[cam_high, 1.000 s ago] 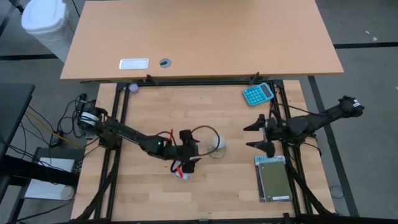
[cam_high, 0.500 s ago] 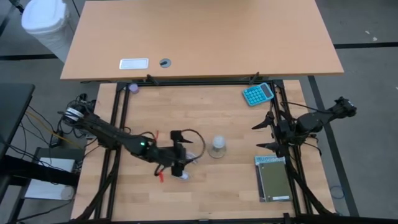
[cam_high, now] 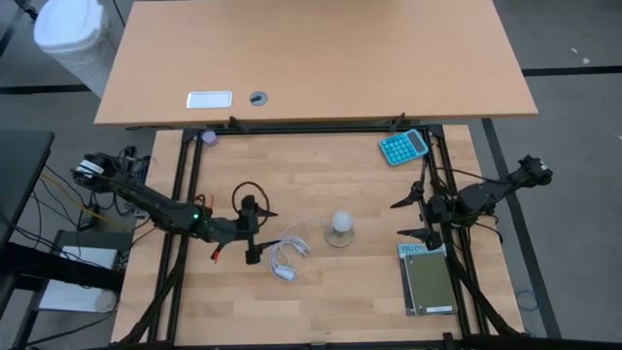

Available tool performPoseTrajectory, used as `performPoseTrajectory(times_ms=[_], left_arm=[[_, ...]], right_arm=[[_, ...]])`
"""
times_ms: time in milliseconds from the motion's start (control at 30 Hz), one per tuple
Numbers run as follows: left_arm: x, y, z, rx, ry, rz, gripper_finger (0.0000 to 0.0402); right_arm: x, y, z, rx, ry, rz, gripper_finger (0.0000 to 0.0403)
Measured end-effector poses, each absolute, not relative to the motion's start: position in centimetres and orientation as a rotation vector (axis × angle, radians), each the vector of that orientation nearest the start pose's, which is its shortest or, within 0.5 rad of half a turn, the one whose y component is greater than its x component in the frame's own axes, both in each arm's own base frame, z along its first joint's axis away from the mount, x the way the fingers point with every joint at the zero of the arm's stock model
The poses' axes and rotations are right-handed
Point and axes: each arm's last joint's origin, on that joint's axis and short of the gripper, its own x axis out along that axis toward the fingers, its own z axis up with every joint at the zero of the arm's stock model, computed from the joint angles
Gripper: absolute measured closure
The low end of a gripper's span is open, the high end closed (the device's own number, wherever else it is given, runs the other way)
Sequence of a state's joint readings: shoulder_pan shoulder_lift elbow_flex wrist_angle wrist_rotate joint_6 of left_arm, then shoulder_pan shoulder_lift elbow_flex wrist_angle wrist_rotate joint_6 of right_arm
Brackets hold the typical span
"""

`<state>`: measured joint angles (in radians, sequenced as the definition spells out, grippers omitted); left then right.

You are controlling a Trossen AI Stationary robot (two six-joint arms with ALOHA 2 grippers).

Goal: Screw lightbulb
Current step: Remove the lightbulb from the socket

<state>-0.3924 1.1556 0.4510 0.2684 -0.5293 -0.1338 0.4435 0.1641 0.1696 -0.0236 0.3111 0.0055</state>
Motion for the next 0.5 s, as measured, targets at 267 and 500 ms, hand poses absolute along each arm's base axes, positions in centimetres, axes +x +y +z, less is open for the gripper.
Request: performPoseTrajectory(times_ms=[267,500], left_arm=[[20.2,-6.8,19.1,0.032,0.366,0.162,0.0027],[21.2,-6.5,19.4,-0.008,0.304,0.185,0.0027]], right_arm=[[9.3,3.4,20.3,0.05,-0.042,0.132,0.0055],[9.5,3.5,21.5,0.099,-0.123,0.116,0.0055]])
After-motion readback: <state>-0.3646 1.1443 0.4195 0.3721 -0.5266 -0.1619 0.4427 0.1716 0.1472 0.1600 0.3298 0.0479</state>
